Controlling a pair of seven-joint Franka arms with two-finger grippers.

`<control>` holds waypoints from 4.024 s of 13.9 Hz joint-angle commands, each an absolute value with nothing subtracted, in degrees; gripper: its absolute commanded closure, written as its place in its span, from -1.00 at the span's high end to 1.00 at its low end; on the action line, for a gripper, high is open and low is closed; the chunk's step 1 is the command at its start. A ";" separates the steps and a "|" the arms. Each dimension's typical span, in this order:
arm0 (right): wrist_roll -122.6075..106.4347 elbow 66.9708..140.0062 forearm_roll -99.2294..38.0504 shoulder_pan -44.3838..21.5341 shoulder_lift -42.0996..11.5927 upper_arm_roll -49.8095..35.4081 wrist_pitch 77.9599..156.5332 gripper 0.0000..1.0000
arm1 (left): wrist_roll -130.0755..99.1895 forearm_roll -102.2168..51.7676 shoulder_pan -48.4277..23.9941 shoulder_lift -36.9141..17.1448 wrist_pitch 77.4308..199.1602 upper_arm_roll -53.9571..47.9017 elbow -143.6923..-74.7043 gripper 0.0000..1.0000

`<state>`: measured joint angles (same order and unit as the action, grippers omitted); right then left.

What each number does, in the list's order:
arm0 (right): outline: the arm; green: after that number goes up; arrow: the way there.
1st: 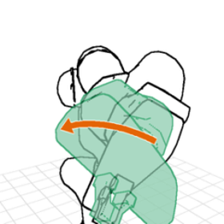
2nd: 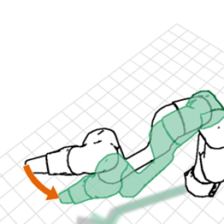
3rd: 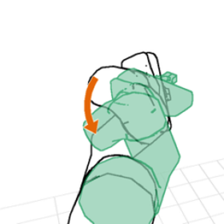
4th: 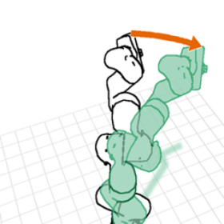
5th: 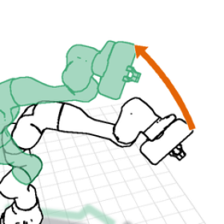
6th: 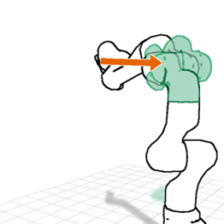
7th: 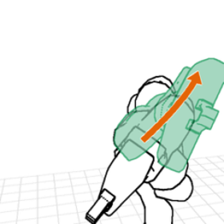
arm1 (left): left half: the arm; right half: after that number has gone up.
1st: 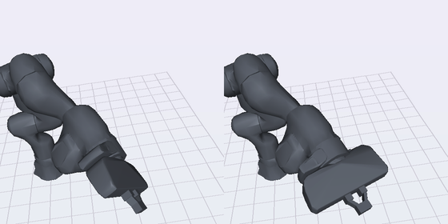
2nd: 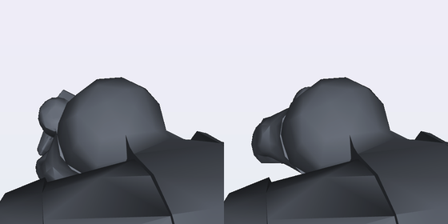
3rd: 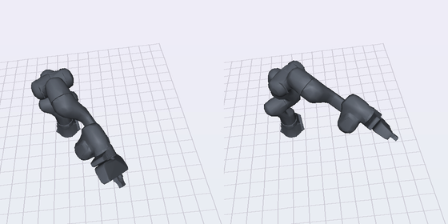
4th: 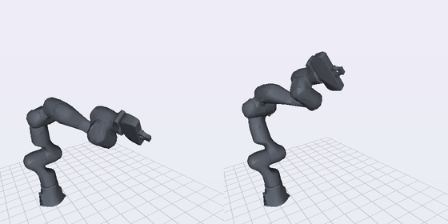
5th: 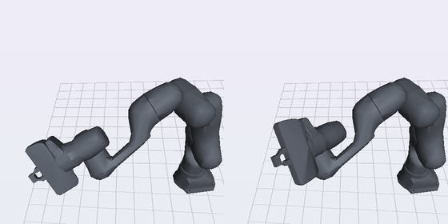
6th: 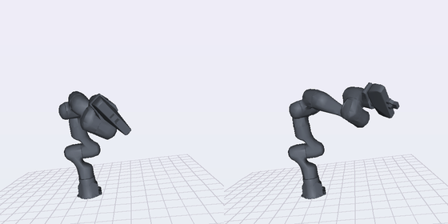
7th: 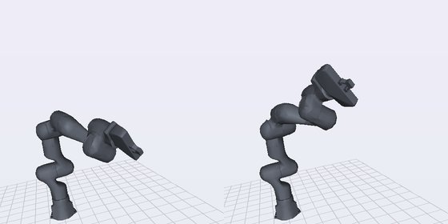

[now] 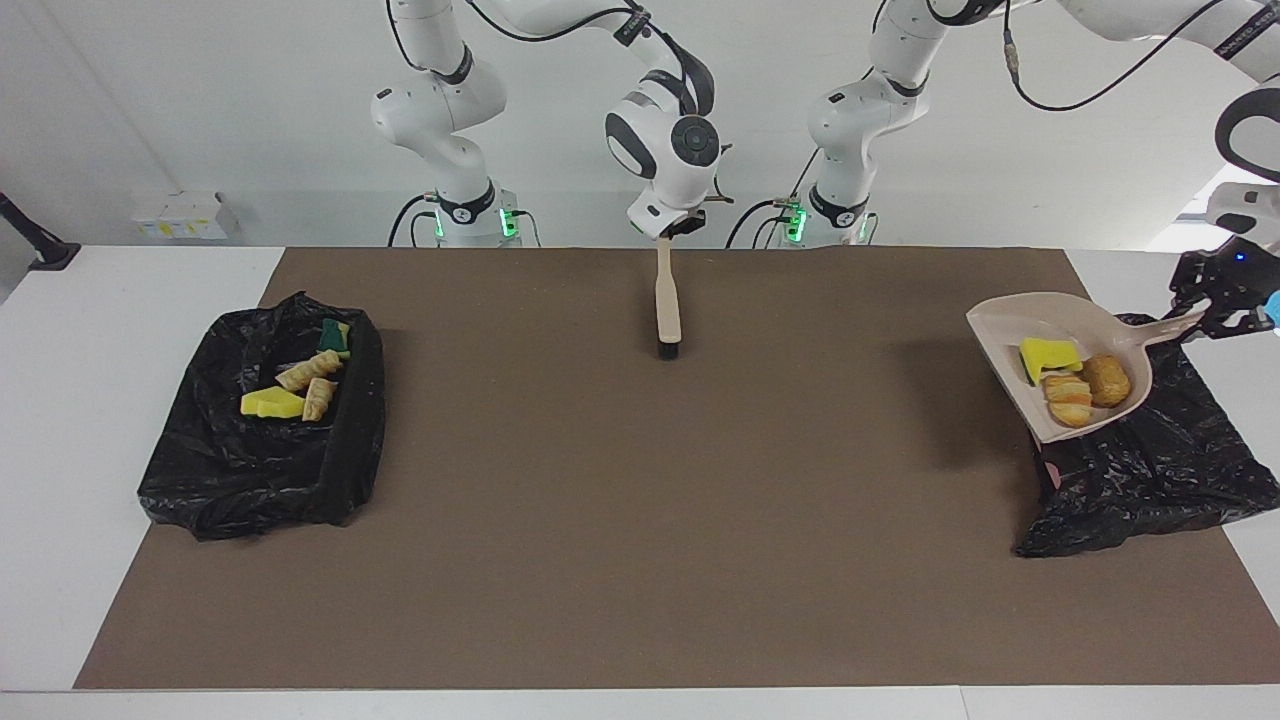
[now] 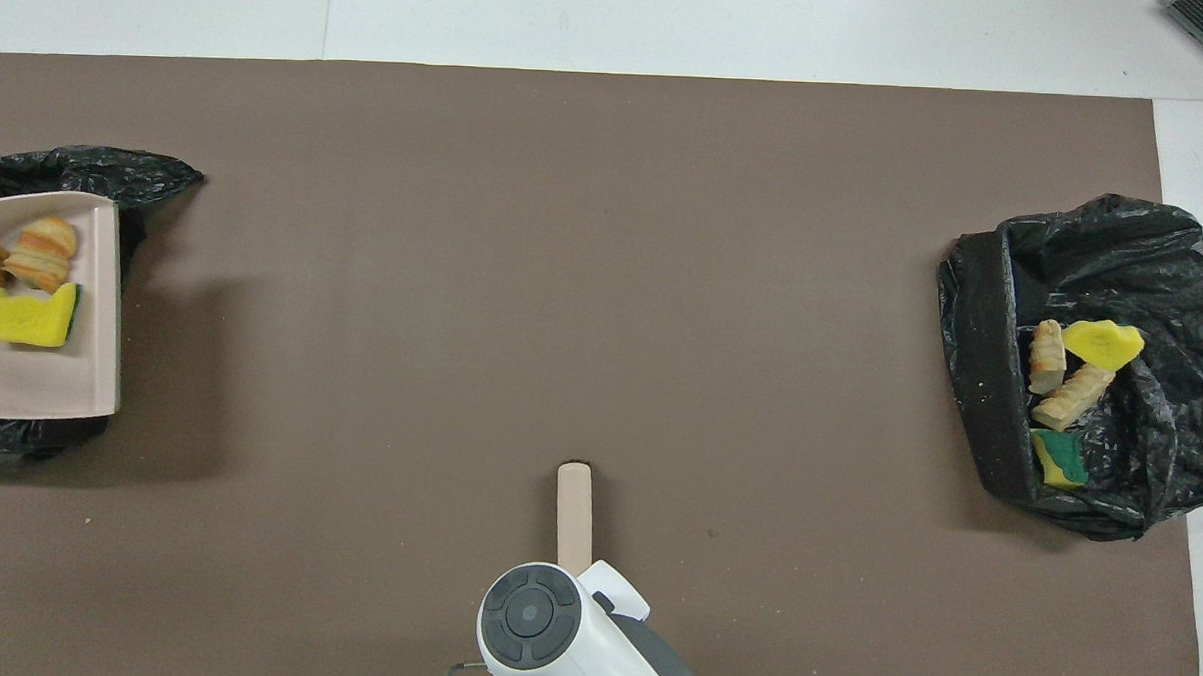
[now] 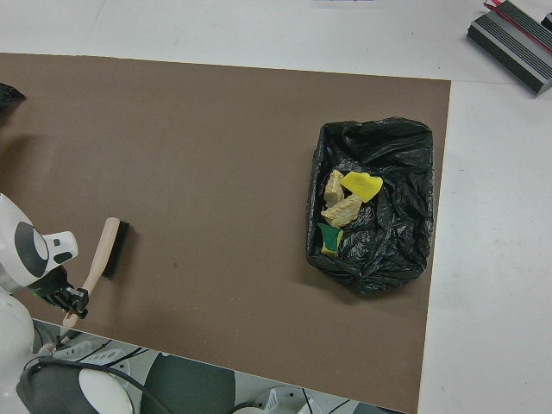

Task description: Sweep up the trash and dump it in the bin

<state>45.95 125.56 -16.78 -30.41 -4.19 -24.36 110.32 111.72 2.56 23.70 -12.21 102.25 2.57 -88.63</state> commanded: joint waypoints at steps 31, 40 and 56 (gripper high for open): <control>26.81 102.94 0.26 11.33 0.26 -23.20 103.73 1.00 | 83.97 39.93 12.48 -7.47 101.27 1.41 -88.15 -1.00; 22.60 90.81 0.61 12.83 0.26 -20.83 93.88 1.00 | 44.88 18.03 1.25 -2.11 94.14 1.41 -96.50 -1.00; 13.19 88.94 3.43 0.97 1.76 -3.00 85.43 1.00 | -22.75 -5.71 -29.95 -1.05 103.51 1.23 -103.26 -1.00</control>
<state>15.87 87.99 3.55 1.16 1.03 -4.62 86.08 -19.39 -4.30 -27.13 -2.76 99.17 0.02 -99.66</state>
